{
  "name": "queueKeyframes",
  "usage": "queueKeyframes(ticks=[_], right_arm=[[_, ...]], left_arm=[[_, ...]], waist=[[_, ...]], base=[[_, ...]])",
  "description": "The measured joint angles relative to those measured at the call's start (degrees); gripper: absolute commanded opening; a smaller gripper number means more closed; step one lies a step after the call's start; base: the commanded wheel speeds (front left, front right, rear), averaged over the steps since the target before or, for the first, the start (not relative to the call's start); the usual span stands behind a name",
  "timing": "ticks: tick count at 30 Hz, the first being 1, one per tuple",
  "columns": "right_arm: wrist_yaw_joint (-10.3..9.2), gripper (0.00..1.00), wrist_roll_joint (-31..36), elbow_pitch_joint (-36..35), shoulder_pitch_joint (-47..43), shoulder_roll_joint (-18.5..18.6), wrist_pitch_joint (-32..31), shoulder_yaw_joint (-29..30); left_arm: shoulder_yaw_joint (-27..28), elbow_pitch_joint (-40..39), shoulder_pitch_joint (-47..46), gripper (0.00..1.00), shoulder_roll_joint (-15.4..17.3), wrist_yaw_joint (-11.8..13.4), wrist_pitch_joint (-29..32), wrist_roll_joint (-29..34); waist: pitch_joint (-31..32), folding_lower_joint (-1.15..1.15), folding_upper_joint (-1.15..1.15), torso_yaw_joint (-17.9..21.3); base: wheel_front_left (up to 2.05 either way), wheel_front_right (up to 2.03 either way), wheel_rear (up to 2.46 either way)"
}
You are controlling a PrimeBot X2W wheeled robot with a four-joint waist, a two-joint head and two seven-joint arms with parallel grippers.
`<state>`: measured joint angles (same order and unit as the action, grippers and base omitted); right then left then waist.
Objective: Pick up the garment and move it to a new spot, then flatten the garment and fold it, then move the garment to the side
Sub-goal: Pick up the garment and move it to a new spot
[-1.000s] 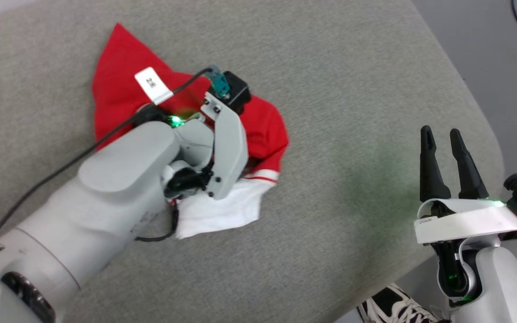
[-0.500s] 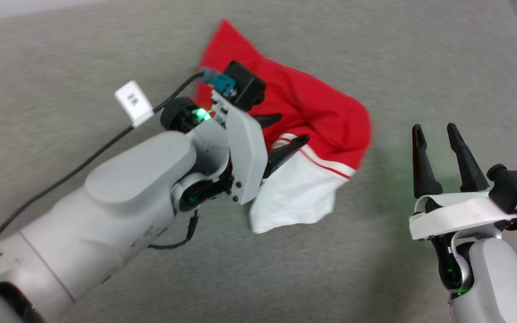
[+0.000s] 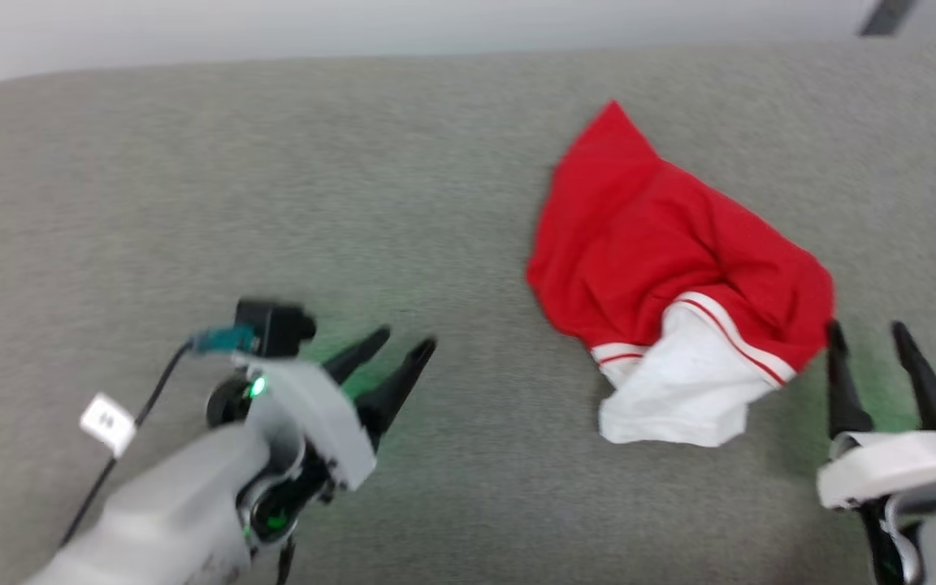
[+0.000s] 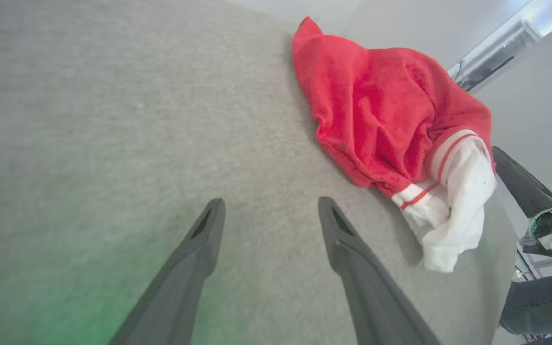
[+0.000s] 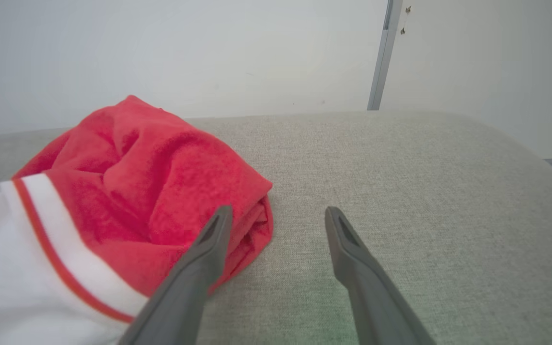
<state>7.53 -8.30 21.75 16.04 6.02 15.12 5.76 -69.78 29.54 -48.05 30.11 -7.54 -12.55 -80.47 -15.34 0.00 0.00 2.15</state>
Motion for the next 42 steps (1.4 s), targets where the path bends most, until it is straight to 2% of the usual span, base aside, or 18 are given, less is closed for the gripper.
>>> queueKeyframes(ticks=[6,10,14,15,18,21,23,25,29,34,42], right_arm=[[0.00,1.00,-0.2,-0.4,-3.9,1.5,0.0,3.5],[0.00,1.00,-1.1,-1.0,-6.8,1.6,0.0,6.1],[0.00,1.00,-1.3,-1.5,-9.5,1.5,0.0,7.3],[0.00,1.00,-1.4,-1.5,-9.8,1.3,0.0,7.4],[0.00,1.00,-1.7,-1.9,-10.6,0.8,0.0,8.0],[0.00,1.00,-2.1,-1.9,-10.9,0.2,0.0,8.0],[0.00,1.00,-2.2,-2.2,-10.9,0.0,0.0,8.0],[0.00,1.00,-2.2,-2.7,-10.9,-0.1,0.0,7.7],[0.00,1.00,-2.3,-4.7,-10.8,-0.6,0.0,6.6],[0.00,1.00,-2.3,-7.9,-10.8,-0.9,0.0,5.6],[0.00,1.00,-1.4,-10.3,-12.2,-1.2,0.0,4.3]], left_arm=[[3.3,3.8,8.0,1.00,1.3,0.0,-2.4,-0.6],[14.1,5.3,13.7,1.00,1.3,0.0,-2.6,4.0],[26.7,4.9,22.0,1.00,1.2,0.0,-2.6,13.6],[30.4,4.3,23.8,1.00,1.3,0.2,-2.6,17.5],[40.9,-1.0,29.6,1.00,1.0,3.1,-2.6,33.0],[51.2,-6.5,38.5,1.00,-3.0,4.4,-2.6,42.0],[56.3,-9.4,42.9,1.00,-5.1,4.2,-2.6,47.8],[61.5,-12.1,45.6,1.00,-7.8,3.4,-2.6,50.9],[68.2,-16.0,49.4,1.00,-12.0,1.5,-2.6,56.8],[73.9,-19.4,50.9,1.00,-14.7,0.4,-2.6,60.5],[72.6,-19.4,51.8,1.00,-15.2,0.1,-2.6,61.3]], waist=[[3.1,0.00,0.00,-4.9],[5.7,0.00,0.00,-7.0],[8.4,0.00,0.00,-8.3],[9.1,0.00,0.00,-8.4],[10.9,0.00,0.00,-8.6],[12.7,0.00,0.00,-8.2],[13.6,0.00,0.00,-7.8],[14.3,0.00,0.00,-7.3],[15.1,0.00,0.00,-6.2],[15.8,0.00,0.00,-5.3],[16.2,0.00,0.00,-4.3]], base=[[0.00,0.00,0.00],[0.00,0.00,0.00],[0.00,0.00,0.00],[0.00,0.00,0.00],[0.00,0.00,0.00],[0.00,0.00,0.00],[0.00,0.00,0.00],[0.00,0.00,0.00],[0.00,0.00,0.00],[0.00,0.00,0.00],[0.00,0.00,0.00]])
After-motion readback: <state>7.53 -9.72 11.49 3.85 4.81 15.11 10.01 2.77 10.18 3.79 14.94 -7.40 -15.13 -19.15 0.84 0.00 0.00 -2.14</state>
